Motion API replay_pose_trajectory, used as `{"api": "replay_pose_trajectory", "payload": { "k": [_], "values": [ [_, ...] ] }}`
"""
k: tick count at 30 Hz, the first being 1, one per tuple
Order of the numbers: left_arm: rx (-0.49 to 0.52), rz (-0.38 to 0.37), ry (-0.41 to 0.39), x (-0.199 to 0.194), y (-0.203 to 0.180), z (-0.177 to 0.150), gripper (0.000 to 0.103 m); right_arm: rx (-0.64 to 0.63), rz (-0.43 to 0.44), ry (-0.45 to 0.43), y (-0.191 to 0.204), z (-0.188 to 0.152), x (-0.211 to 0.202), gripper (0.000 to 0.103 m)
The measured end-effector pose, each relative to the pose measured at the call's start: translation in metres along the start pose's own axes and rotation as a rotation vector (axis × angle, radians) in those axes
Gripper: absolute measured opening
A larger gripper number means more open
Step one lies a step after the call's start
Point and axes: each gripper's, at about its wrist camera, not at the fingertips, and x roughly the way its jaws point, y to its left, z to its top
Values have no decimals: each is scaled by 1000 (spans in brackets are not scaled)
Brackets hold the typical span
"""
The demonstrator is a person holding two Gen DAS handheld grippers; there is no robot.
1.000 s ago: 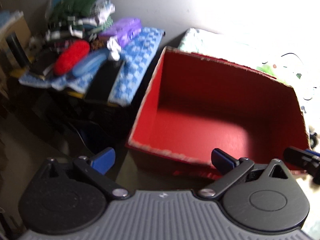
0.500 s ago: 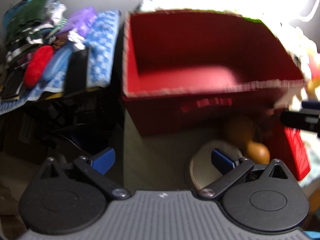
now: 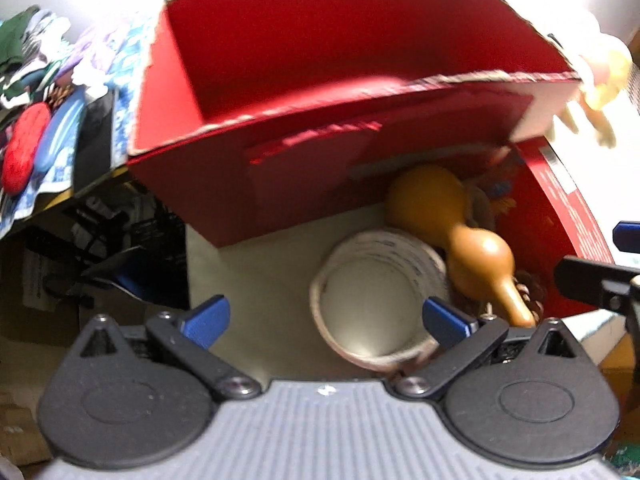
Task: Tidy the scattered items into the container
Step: 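Lower both tools toward the items lying in front of the red box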
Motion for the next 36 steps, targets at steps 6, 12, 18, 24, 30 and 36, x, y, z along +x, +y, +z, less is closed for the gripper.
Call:
{"api": "replay_pose_trajectory", "payload": {
  "k": [6,12,18,24,30,36],
  "values": [
    [3,-11,16,1,-2,-11,102,17,-7,19,-1,-12,-1,67],
    [-1,-16,-1,-10,-3,-23,102,44,39,-8,-4,-25,-7,67],
    [-105,-96,-37,-19,26,-33,101,51,103,-80,5,-31,-12,62],
    [-166,-199,9,0,39,-41,77,42,154,-93,15,-31,0,50],
    [-217,-319,44,10,48,-43,65,62,167,-78,21,-32,13,43],
    [-208,-320,-12,6,54,-38,68,84,218,-159,18,-28,3,43]
  ]
}}
